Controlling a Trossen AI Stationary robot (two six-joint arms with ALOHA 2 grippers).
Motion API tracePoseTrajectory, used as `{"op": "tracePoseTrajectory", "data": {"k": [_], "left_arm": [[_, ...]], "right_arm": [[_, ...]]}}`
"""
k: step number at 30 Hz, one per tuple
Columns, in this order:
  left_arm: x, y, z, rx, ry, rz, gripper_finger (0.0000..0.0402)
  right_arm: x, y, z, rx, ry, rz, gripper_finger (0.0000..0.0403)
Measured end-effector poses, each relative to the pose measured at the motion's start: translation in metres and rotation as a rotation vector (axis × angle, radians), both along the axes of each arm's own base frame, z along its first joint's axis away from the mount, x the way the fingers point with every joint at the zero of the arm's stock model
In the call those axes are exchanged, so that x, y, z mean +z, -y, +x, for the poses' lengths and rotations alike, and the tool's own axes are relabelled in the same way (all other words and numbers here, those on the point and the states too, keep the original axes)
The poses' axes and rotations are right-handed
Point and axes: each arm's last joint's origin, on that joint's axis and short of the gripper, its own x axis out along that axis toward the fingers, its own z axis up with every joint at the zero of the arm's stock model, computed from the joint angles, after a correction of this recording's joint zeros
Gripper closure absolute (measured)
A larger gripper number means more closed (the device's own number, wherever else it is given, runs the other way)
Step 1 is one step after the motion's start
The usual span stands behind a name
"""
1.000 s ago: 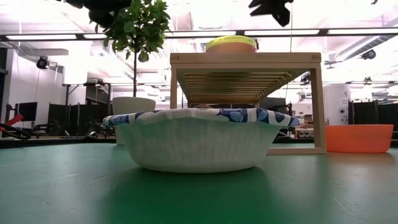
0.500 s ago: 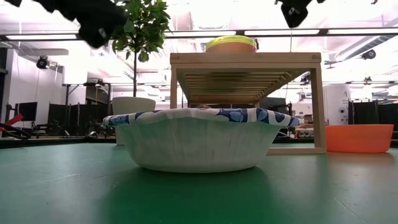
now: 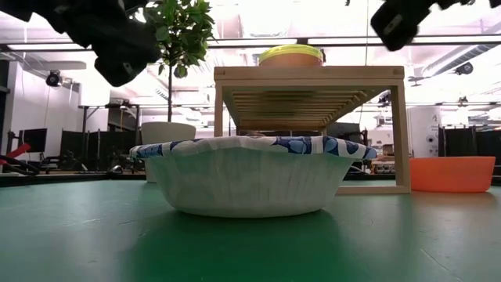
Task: Place and stack bowls onto a shelf
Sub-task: Stack the white patterned bowl on top of the other white patterned bowl on the shelf
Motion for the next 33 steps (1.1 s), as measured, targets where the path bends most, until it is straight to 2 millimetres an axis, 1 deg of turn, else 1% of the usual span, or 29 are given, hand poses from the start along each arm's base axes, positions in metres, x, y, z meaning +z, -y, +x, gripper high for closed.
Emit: {"op": "tracePoseTrajectory", "data": {"k": [4,8,14,18,21,25,28,30,33], "left_arm": [[-0.005,0.005,0.003,-0.024,-0.023,0.017,0.0349],[-0.011,0.007,0.006,-0.008,-0.053,-0.003,0.0349],[-0.025,0.010,0.013,0.008,-0.113,0.000,0.0349],[-0.036,0.011,0.017,0.018,-0.159,0.005,0.0349],[-0.040,0.013,0.020,0.021,-0.167,0.006,0.0349],[-0.042,0.013,0.021,0.011,-0.172,0.025,0.0349],[-0.039,0.012,0.019,-0.017,-0.161,0.060,0.0349],[-0.035,0.011,0.016,-0.058,-0.157,0.083,0.0349],[-0.028,0.009,0.010,-0.097,-0.133,0.135,0.0349]], "right_arm": [[-0.001,-0.009,-0.006,0.020,-0.059,0.073,0.0298],[-0.003,-0.015,-0.009,0.026,-0.103,0.131,0.0298],[-0.004,-0.018,-0.008,0.011,-0.141,0.193,0.0298],[-0.007,-0.018,-0.006,-0.043,-0.175,0.248,0.0298],[-0.012,-0.019,-0.002,-0.099,-0.232,0.319,0.0298],[-0.017,-0.025,0.009,-0.159,-0.346,0.385,0.0298],[-0.013,-0.031,0.021,-0.221,-0.461,0.404,0.0299],[-0.011,-0.035,0.030,-0.289,-0.576,0.411,0.0299],[-0.012,-0.040,0.041,-0.462,-0.787,0.438,0.0298]]}}
